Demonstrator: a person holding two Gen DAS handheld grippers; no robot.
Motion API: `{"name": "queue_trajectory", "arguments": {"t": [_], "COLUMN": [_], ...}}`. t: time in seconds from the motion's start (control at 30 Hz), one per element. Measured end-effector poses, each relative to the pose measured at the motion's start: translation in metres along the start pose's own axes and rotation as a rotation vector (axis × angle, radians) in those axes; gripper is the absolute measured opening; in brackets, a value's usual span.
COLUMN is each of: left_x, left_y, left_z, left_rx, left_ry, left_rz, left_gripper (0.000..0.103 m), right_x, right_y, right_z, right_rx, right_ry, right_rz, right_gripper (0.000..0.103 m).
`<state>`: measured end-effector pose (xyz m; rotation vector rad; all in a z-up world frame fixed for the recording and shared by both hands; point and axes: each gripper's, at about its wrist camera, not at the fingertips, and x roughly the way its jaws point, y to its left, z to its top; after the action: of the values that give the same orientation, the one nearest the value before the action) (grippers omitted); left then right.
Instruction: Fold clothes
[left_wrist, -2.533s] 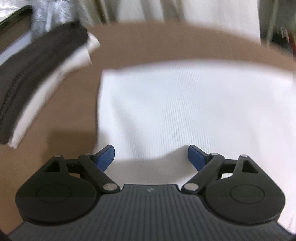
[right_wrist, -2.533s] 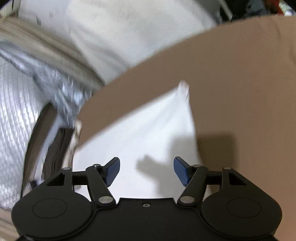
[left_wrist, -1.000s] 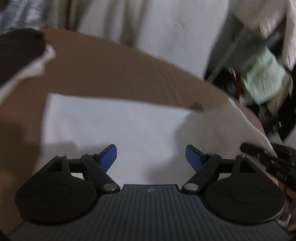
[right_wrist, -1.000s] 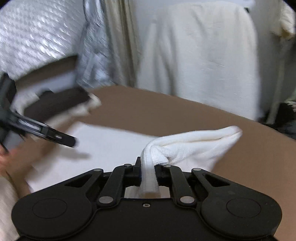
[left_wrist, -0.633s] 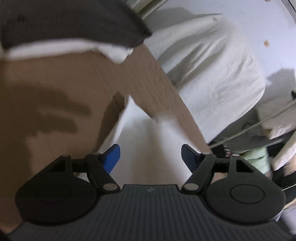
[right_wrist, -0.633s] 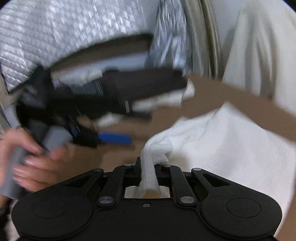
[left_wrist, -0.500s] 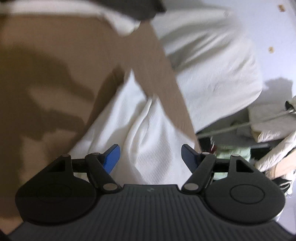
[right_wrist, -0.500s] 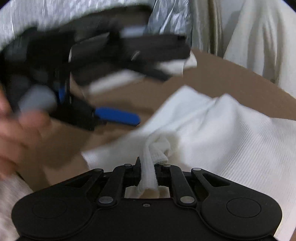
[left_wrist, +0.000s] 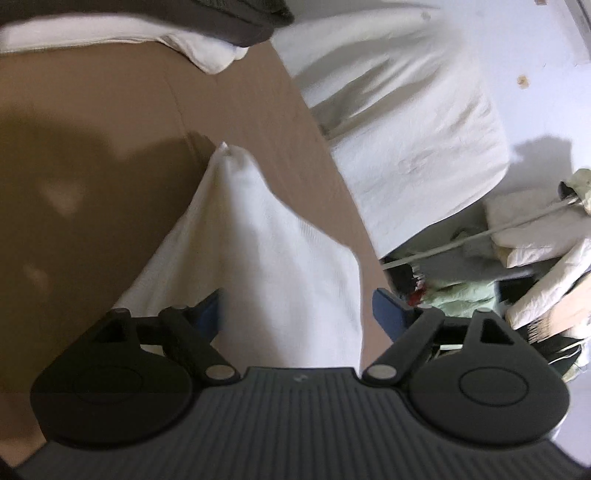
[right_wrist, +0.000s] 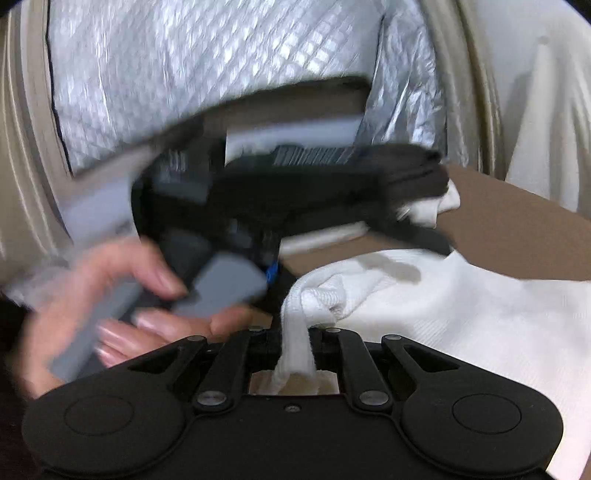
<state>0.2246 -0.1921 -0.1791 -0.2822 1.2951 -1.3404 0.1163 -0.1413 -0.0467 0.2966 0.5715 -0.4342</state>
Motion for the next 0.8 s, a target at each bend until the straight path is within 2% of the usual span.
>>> {"name": "queue_trajectory", "arguments": {"t": [0.03, 0.07, 0.1, 0.13, 0.23, 0.27, 0.33, 0.37, 0.47, 0.53, 0.57, 0.6, 0.67, 0.7, 0.73, 0.8], "left_x": [0.007, 0.013, 0.019, 0.023, 0.029, 0.03, 0.03, 0.025, -0.005, -0.017, -0.021, -0.023, -0.023, -0.021, -0.018, -0.011], "left_y": [-0.003, -0.005, -0.008, -0.012, -0.029, -0.036, -0.044, -0.041, -0.025, -0.025, -0.027, -0.028, -0.027, -0.024, -0.019, -0.015], "left_z": [0.0, 0.0, -0.001, -0.002, -0.007, -0.008, -0.012, -0.013, -0.009, -0.01, -0.011, -0.012, -0.012, -0.012, -0.011, -0.011], "left_rx": [0.047, 0.095, 0.135, 0.166, 0.248, 0.287, 0.358, 0.361, 0.263, 0.266, 0.293, 0.304, 0.29, 0.261, 0.229, 0.194], "left_ry": [0.018, 0.036, 0.052, 0.057, 0.044, 0.031, 0.003, -0.006, -0.034, -0.055, -0.062, -0.061, -0.043, -0.022, 0.003, 0.044], "left_rz": [0.078, 0.157, 0.213, 0.242, 0.311, 0.364, 0.505, 0.559, 0.547, 0.568, 0.599, 0.603, 0.549, 0.5, 0.455, 0.42], "left_gripper": [0.041, 0.012, 0.01, 0.01, 0.01, 0.01, 0.01, 0.01, 0.013, 0.014, 0.021, 0.035, 0.056, 0.058, 0.059, 0.064], "right_x": [0.014, 0.018, 0.02, 0.011, -0.038, -0.055, -0.089, -0.103, -0.125, -0.129, -0.129, -0.129, -0.123, -0.119, -0.121, -0.126], "right_y": [0.0, -0.004, -0.009, -0.016, -0.033, -0.037, -0.047, -0.055, -0.077, -0.081, -0.078, -0.074, -0.068, -0.066, -0.069, -0.086], "right_z": [-0.001, -0.005, -0.009, -0.014, -0.033, -0.039, -0.052, -0.06, -0.085, -0.102, -0.111, -0.12, -0.123, -0.124, -0.122, -0.115], "right_rx": [0.014, 0.05, 0.089, 0.136, 0.225, 0.241, 0.272, 0.302, 0.391, 0.419, 0.419, 0.416, 0.381, 0.362, 0.383, 0.483], "right_ry": [0.057, 0.089, 0.116, 0.109, 0.051, 0.04, 0.026, 0.031, 0.072, 0.103, 0.149, 0.199, 0.226, 0.237, 0.21, 0.135], "right_rz": [-0.064, -0.1, -0.132, -0.132, -0.072, -0.067, -0.068, -0.072, -0.088, -0.088, -0.087, -0.085, -0.113, -0.127, -0.11, -0.072], "right_gripper": [0.015, 0.025, 0.033, 0.036, 0.053, 0.058, 0.059, 0.059, 0.059, 0.059, 0.059, 0.06, 0.06, 0.06, 0.06, 0.064]}}
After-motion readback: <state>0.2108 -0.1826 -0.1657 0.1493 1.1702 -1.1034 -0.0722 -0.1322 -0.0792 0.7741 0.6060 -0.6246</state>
